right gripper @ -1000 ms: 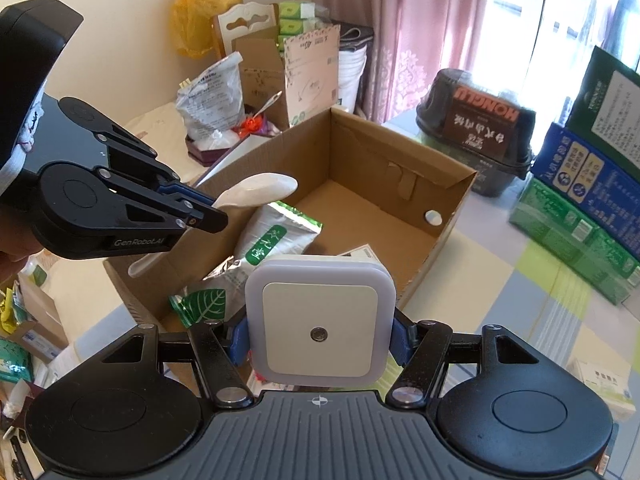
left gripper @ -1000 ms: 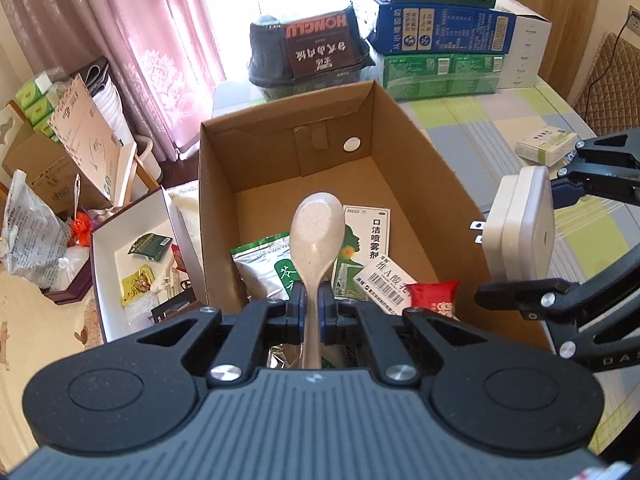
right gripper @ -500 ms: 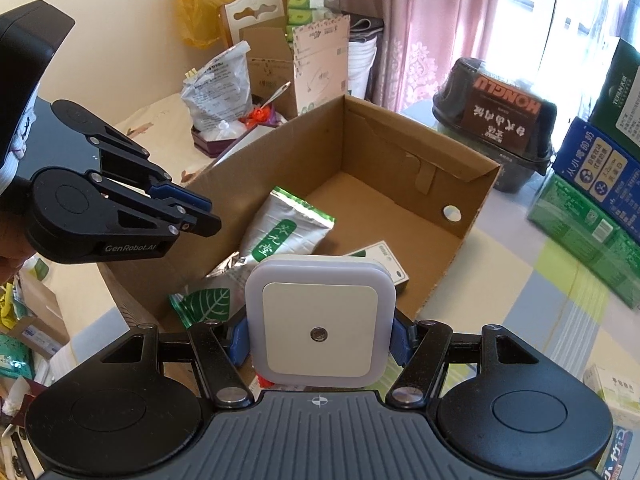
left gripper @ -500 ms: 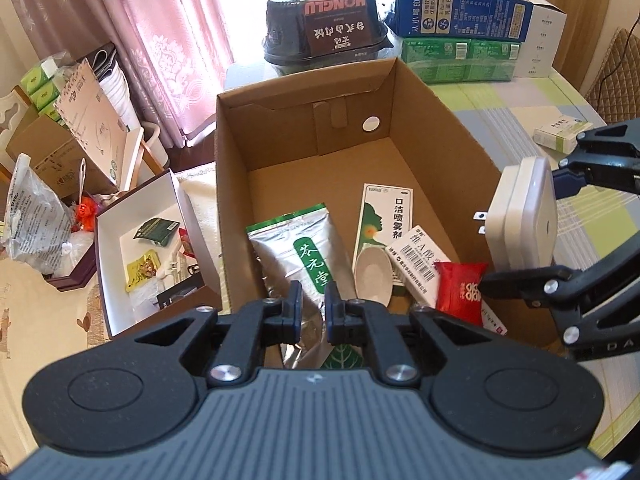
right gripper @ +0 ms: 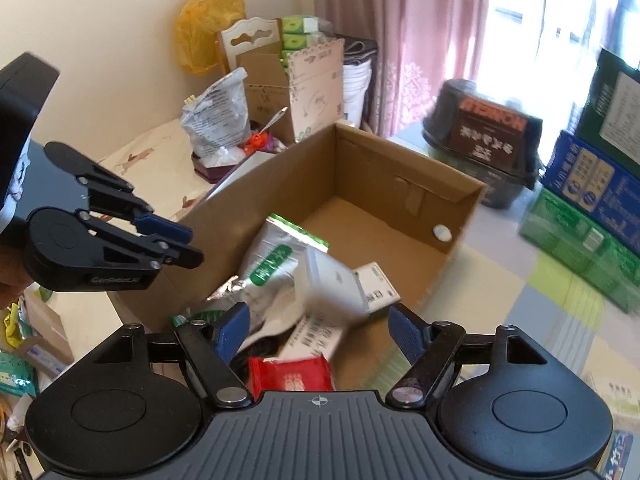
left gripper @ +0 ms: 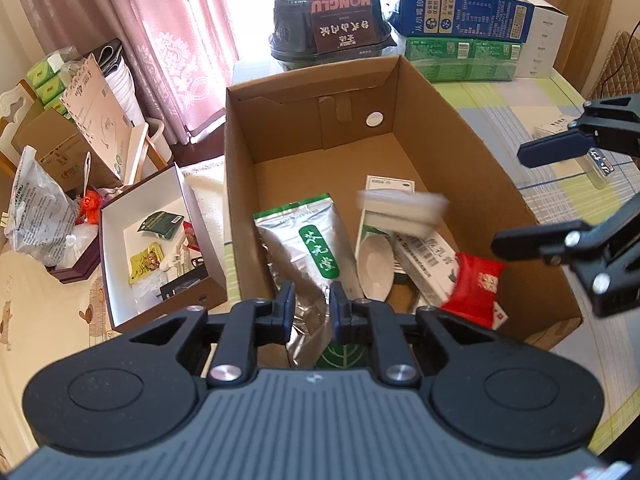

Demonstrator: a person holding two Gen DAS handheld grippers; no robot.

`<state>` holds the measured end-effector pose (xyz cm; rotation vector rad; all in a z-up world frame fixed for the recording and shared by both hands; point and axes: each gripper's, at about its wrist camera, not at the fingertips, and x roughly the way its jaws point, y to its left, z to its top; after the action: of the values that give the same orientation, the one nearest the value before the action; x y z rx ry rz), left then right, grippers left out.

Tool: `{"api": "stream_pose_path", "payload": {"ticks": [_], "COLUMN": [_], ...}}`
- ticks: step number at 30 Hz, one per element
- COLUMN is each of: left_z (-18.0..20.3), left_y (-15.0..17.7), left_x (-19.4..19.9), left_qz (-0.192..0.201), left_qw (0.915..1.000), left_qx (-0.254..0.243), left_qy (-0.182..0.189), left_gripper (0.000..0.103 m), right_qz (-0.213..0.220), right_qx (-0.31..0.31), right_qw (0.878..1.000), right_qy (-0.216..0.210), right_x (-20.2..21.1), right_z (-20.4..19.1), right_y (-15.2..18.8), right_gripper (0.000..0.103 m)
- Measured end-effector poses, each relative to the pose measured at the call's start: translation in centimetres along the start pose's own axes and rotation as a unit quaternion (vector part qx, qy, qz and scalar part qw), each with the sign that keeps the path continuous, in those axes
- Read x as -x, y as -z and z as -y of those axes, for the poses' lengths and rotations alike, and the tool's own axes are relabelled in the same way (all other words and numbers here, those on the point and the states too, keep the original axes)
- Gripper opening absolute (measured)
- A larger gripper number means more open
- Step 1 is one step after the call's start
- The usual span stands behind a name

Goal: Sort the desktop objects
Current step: 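Release the spoon with the left tool while the right tool drops the night light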

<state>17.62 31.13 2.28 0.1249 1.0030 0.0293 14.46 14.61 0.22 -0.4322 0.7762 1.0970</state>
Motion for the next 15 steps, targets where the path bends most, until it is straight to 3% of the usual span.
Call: {"api": "stream_pose_path", "payload": {"ticks": [15], "left_z": [4.7], "left_y": [0.8], "left_x": [3.8], "left_qz": [0.019], "left_qw": [0.9996], "left_qx": [-0.009], "left_qy": [0.018], "left_gripper": [0.030], "right_qz": [-0.003], "right_qx": [-0.057], "right_qw": [0.997], "right_qy": [0.049], "right_x": [7.2], "right_z": [3.9], "right_y": [5.1], "right_gripper": [0.085]}}
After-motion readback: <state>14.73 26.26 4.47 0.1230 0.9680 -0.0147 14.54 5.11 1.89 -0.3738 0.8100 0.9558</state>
